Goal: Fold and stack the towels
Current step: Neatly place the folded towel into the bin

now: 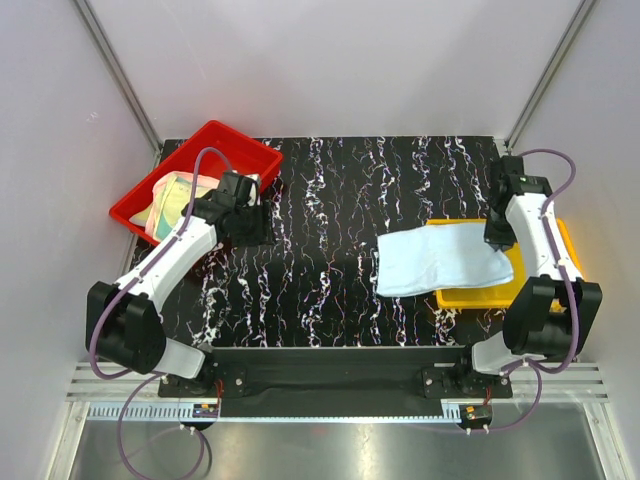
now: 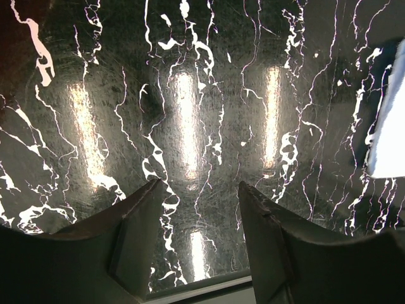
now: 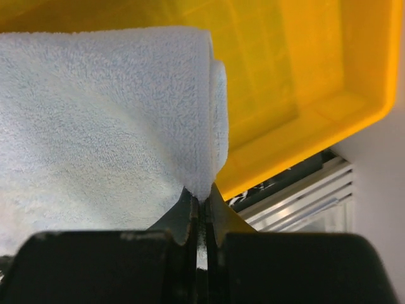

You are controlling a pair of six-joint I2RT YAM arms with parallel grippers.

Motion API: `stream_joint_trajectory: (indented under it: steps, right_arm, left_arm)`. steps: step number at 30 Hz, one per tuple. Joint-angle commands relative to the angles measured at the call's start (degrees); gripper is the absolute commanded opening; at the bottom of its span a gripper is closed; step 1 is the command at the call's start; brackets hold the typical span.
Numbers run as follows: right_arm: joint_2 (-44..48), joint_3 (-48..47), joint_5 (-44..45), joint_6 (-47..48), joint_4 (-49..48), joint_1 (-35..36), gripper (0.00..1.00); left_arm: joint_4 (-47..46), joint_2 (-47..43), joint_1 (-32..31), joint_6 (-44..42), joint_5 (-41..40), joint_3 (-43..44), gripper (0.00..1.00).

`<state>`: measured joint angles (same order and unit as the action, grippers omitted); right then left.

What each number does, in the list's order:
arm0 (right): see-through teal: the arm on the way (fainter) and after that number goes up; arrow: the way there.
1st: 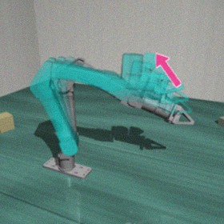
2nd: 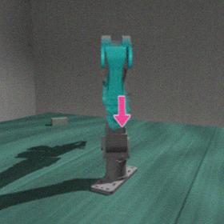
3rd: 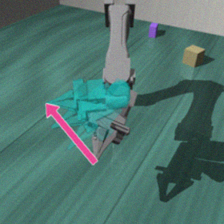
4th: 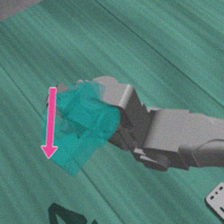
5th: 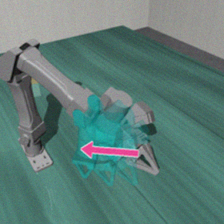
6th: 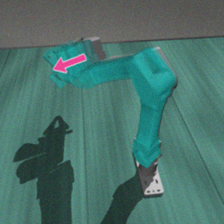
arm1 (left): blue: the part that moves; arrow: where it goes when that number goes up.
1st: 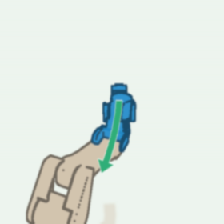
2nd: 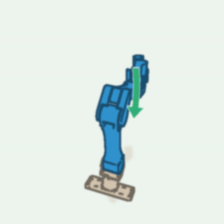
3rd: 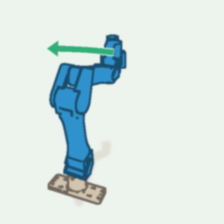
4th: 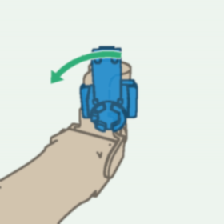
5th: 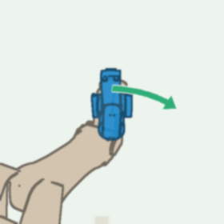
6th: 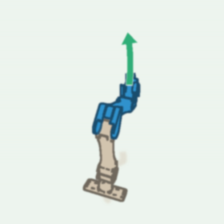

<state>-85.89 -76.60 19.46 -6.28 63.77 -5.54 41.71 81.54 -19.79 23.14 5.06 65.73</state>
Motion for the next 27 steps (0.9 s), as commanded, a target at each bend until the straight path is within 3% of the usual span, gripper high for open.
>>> stream_joint_trajectory:
  steps: [1, 8, 14, 27]
  right_arm:
    - [-0.51, -2.06, 7.95, 8.02, -3.73, -3.24, 0.0]
    - [-0.6, -2.33, 7.17, 15.33, -11.02, -8.69, 0.0]
    - [-0.86, 2.76, 7.52, 20.25, -18.59, -10.98, 0.0]
    - [-2.61, 6.2, 6.37, 25.18, -29.31, -16.61, 0.0]
  left_arm:
    - [-1.11, -0.59, 0.37, -1.34, 1.71, 0.53, 0.57]
    - [-1.28, -0.33, 0.37, -1.25, 2.93, 0.8, 0.57]
    - [-0.14, -0.68, 0.37, -1.78, 3.29, 1.15, 0.57]
    - [0.12, -1.12, 0.28, -0.99, 6.01, 3.7, 0.58]
